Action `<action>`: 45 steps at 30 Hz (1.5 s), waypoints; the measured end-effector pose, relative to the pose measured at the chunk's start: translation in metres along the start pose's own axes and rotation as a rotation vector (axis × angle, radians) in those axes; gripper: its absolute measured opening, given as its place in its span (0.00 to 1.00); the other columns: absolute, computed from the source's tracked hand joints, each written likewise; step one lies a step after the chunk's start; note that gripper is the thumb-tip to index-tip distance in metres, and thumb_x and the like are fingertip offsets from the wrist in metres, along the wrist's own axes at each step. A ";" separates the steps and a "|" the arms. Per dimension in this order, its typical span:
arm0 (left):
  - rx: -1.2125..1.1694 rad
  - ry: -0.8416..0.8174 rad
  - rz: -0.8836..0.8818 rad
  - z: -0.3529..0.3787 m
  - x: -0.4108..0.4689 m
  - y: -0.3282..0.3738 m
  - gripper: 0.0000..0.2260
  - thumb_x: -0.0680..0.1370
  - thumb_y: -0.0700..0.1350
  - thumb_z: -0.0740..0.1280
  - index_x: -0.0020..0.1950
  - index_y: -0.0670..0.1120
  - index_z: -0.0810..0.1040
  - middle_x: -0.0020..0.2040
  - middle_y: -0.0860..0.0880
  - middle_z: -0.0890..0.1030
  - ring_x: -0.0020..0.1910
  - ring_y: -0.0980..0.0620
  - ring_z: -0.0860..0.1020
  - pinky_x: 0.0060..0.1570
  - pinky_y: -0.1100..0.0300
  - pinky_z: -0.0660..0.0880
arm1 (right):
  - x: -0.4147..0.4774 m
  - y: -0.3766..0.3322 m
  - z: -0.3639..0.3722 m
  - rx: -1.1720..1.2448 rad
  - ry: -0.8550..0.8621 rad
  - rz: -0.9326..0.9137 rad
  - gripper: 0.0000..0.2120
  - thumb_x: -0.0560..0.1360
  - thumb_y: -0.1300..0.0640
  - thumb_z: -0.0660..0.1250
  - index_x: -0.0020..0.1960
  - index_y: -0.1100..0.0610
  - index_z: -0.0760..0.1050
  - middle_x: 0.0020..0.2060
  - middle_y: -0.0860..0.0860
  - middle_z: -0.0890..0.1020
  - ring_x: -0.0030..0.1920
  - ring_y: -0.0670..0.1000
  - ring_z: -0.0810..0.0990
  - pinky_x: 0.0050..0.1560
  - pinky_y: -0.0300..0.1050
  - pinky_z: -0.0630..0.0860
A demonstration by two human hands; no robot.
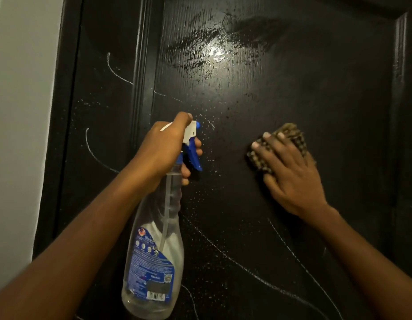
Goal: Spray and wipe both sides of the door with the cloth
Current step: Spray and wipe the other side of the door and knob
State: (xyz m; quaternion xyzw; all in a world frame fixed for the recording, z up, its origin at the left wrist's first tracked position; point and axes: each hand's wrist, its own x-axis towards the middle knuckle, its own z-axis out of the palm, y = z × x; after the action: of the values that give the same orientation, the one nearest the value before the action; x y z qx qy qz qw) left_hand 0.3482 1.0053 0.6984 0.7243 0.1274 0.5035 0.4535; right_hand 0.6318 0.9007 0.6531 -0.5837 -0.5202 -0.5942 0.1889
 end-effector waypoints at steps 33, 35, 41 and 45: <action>-0.021 0.154 -0.054 -0.079 -0.014 -0.023 0.25 0.82 0.60 0.55 0.49 0.42 0.81 0.48 0.39 0.85 0.25 0.50 0.75 0.28 0.58 0.73 | 0.154 -0.080 0.010 0.047 0.221 0.303 0.27 0.81 0.46 0.52 0.80 0.47 0.59 0.79 0.50 0.62 0.80 0.53 0.56 0.75 0.65 0.55; -0.038 0.131 -0.043 -0.087 -0.009 -0.025 0.24 0.82 0.60 0.56 0.49 0.42 0.81 0.48 0.39 0.85 0.25 0.50 0.75 0.28 0.57 0.73 | 0.151 -0.112 0.018 0.030 0.191 0.125 0.27 0.81 0.46 0.53 0.80 0.46 0.61 0.79 0.49 0.63 0.81 0.52 0.56 0.76 0.65 0.56; -0.016 0.038 0.001 -0.109 0.009 -0.020 0.24 0.81 0.60 0.57 0.50 0.41 0.81 0.47 0.39 0.85 0.26 0.49 0.75 0.29 0.57 0.74 | 0.081 -0.151 0.031 0.017 0.049 -0.178 0.30 0.79 0.47 0.57 0.81 0.46 0.60 0.80 0.49 0.61 0.81 0.51 0.54 0.75 0.62 0.55; -0.005 -0.024 0.020 -0.115 0.015 -0.014 0.25 0.81 0.60 0.56 0.50 0.40 0.81 0.46 0.39 0.85 0.28 0.46 0.75 0.28 0.57 0.73 | 0.047 -0.132 0.024 0.044 -0.005 -0.029 0.30 0.79 0.46 0.55 0.81 0.42 0.56 0.81 0.47 0.58 0.81 0.50 0.52 0.73 0.66 0.61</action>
State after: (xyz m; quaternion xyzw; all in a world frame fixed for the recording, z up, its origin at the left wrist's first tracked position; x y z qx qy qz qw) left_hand 0.2623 1.0835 0.7059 0.7302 0.1135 0.4997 0.4518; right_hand 0.5225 0.9901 0.6376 -0.5733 -0.5422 -0.5836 0.1917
